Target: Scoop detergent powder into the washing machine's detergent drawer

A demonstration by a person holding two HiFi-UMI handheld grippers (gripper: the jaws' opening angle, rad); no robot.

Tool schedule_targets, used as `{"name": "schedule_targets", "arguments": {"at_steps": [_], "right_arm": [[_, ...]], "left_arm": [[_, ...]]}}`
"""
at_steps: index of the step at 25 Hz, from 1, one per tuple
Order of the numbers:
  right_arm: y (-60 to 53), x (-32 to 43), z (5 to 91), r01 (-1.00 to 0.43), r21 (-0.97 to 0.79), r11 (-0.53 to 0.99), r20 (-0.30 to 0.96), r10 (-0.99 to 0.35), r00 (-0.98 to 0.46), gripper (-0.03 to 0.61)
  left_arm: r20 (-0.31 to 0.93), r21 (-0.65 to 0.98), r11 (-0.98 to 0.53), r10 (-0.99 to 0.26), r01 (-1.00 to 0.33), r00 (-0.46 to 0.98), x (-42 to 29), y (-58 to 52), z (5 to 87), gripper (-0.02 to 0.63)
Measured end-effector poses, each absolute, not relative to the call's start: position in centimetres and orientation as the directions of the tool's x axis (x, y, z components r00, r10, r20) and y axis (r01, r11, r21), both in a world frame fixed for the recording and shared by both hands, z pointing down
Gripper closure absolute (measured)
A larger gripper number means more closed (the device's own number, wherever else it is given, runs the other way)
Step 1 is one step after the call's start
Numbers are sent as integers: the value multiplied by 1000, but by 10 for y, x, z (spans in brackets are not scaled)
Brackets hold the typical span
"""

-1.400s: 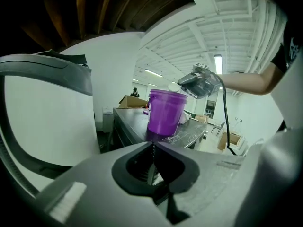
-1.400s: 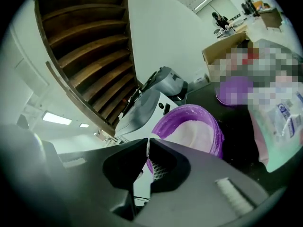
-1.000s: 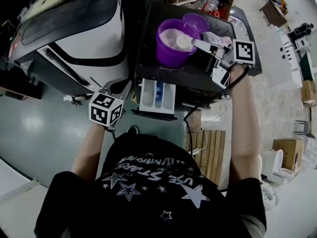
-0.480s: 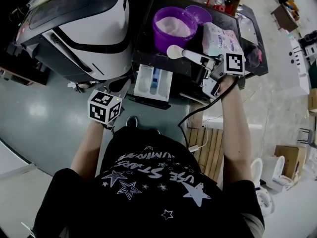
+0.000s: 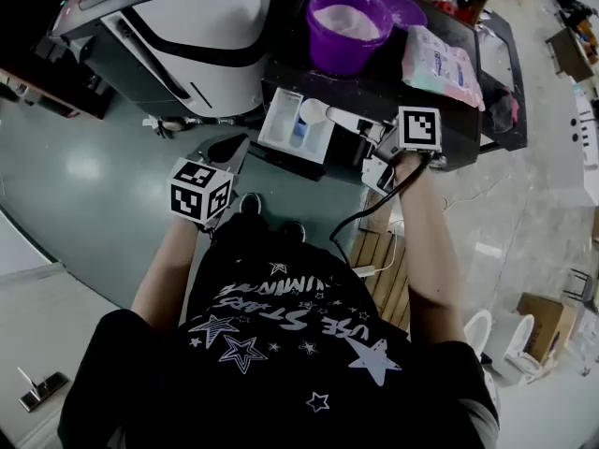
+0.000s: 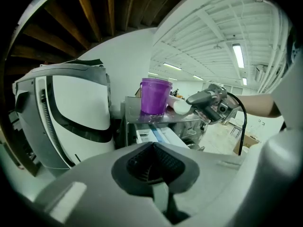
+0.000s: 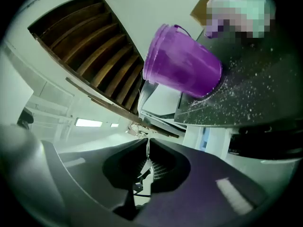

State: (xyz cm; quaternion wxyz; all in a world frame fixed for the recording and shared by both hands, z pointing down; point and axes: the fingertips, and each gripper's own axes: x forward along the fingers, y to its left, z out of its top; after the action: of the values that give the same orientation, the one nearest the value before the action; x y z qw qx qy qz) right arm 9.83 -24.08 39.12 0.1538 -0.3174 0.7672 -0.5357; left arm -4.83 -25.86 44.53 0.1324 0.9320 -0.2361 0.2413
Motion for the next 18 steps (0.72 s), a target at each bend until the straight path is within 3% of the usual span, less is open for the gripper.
{"name": "schedule_targets", "arguments": {"at_steps": [9, 18], "right_arm": [[-252, 64, 432, -468, -869, 161, 258, -661, -705, 541], [-269, 42, 453, -652, -753, 91, 421, -694, -584, 541]], "left_arm": [[519, 133, -837, -397, -531, 757, -71, -255, 451, 614], [518, 160, -874, -323, -460, 792, -87, -276, 454, 614]]}}
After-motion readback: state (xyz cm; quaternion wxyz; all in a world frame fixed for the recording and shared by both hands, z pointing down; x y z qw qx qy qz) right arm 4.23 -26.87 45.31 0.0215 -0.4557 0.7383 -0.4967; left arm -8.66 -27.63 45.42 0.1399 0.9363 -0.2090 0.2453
